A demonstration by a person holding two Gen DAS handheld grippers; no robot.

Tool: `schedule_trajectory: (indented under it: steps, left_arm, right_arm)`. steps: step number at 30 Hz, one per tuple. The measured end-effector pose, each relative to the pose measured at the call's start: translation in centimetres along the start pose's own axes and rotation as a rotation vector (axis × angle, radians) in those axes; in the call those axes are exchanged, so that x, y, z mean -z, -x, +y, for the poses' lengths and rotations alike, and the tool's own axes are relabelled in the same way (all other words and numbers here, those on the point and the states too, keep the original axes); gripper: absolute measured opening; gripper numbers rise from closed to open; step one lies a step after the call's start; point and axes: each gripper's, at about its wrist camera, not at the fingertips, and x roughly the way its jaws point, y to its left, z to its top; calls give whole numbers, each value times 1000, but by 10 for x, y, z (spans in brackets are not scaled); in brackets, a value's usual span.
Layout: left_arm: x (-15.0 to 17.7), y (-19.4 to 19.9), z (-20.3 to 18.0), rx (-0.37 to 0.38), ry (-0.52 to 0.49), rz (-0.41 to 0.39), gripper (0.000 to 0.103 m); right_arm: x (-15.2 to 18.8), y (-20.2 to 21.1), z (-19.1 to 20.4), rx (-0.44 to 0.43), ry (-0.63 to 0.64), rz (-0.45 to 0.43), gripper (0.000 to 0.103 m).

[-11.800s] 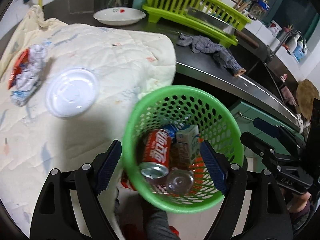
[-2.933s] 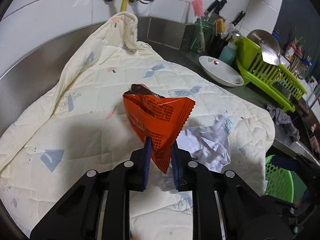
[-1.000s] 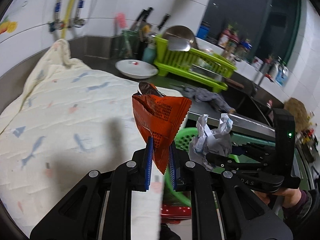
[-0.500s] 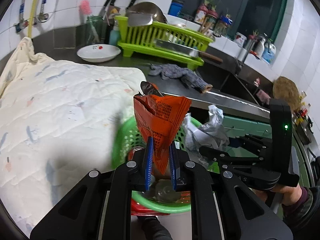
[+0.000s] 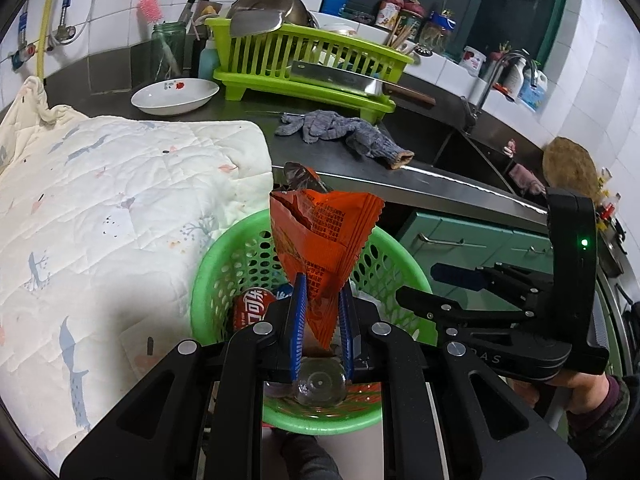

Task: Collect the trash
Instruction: 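Carry the snack bag and crumpled paper over the green basket with both tools, then open both tools to drop the snack bag and paper into the basket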

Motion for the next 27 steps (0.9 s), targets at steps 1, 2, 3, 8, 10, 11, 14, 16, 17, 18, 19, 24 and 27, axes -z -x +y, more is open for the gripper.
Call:
schedule_trajectory:
  steps: [1, 2, 3, 8, 10, 11, 14, 16, 17, 18, 19, 24, 27]
  left_arm:
    - [-1, 0, 0, 1, -1, -1, 15]
    - [-1, 0, 0, 3, -2, 0, 15]
    - [-1, 0, -1, 5, -3, 0, 15]
    - [-2, -1, -3, 11, -6, -1, 15]
    - [-2, -1, -5, 8, -11, -1, 15]
    - [-1, -1, -5, 8, -13, -2, 15]
    - [-2, -2, -7, 11, -14, 2, 15]
    - [-2, -4, -7, 13, -16, 5, 15]
    - [-2, -5, -7, 15, -17, 7, 15]
    - [-2, -5, -8, 17, -17, 8, 15]
    - [-2, -6, -9, 17, -17, 9, 15]
    - [-2, -9, -11, 17, -16, 18, 21]
    - [-2, -9, -12, 17, -16, 15, 24]
  right_arm:
    - [0, 1, 0, 0, 0, -2, 54]
    - [-1, 1, 0, 0, 1, -4, 54]
    - [-1, 2, 0, 0, 1, -5, 54]
    - [-1, 4, 2, 3, 2, -8, 54]
    - [-1, 5, 1, 2, -1, -11, 55]
    - [-1, 6, 0, 4, -1, -13, 56]
    - [0, 7, -1, 5, -3, -14, 56]
    - [0, 7, -1, 5, -3, -15, 56]
    - [0, 8, -2, 5, -4, -16, 56]
    - [0, 8, -2, 3, -6, -16, 56]
    - [0, 8, -3, 4, -6, -16, 56]
    - [1, 10, -6, 2, -10, -18, 57]
    - [2, 10, -7, 2, -13, -19, 57]
